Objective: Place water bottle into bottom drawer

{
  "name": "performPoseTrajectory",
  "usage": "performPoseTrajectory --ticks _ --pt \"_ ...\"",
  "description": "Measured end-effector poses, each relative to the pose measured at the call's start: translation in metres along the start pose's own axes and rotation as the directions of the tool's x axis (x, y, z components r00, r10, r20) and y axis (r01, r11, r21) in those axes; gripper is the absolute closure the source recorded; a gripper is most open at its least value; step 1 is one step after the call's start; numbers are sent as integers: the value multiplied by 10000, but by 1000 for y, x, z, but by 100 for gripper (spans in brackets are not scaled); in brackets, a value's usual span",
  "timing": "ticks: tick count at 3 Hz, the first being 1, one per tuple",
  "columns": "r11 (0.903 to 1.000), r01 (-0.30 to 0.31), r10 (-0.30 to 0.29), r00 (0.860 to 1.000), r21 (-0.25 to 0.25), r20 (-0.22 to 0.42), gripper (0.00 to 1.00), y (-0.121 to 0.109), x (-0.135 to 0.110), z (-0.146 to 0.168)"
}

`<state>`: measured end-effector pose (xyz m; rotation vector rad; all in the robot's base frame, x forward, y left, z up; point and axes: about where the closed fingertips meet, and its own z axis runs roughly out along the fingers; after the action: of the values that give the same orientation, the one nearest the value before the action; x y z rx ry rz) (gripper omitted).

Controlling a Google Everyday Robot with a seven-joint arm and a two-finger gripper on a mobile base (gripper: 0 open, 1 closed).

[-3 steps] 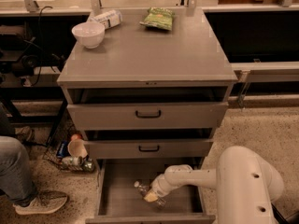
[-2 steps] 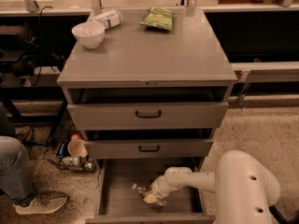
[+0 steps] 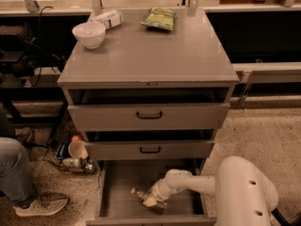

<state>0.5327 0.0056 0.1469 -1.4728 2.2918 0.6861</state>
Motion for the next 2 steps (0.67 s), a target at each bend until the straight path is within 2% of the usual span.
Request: performPoseTrajectory --ticks 2 --pt "9998 -88 82 9993 154 371 39 -1 -5 -7"
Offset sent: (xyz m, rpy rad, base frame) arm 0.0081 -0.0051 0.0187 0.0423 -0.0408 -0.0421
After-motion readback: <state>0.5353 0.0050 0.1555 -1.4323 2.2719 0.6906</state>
